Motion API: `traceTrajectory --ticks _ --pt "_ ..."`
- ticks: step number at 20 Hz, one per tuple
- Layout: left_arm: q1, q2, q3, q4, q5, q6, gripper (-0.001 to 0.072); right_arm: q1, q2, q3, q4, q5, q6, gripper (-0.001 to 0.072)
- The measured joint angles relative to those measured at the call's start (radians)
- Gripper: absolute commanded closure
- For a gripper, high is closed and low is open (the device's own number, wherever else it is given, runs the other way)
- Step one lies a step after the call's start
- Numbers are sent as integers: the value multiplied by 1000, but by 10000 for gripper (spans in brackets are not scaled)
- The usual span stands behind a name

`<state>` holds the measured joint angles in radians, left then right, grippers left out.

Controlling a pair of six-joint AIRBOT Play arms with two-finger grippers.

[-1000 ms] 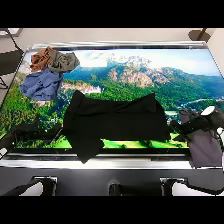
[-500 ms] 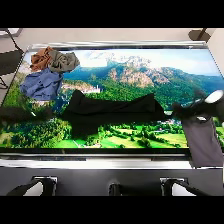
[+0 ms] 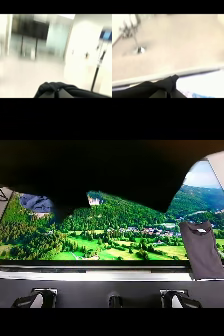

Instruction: Fold the shirts.

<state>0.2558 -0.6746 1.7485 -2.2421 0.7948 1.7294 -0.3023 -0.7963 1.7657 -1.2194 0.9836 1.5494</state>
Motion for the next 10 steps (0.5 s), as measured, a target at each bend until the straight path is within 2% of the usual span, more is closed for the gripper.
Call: traceTrajectory --ticks 4,8,10 --pt "0 73 48 17 -26 -2 679 0 95 31 -64 44 39 665" --pt "0 78 60 59 -27 -69 680 1 118 41 -91 84 60 665" --pt "0 54 64 91 14 -92 679 1 98 43 -99 113 79 666"
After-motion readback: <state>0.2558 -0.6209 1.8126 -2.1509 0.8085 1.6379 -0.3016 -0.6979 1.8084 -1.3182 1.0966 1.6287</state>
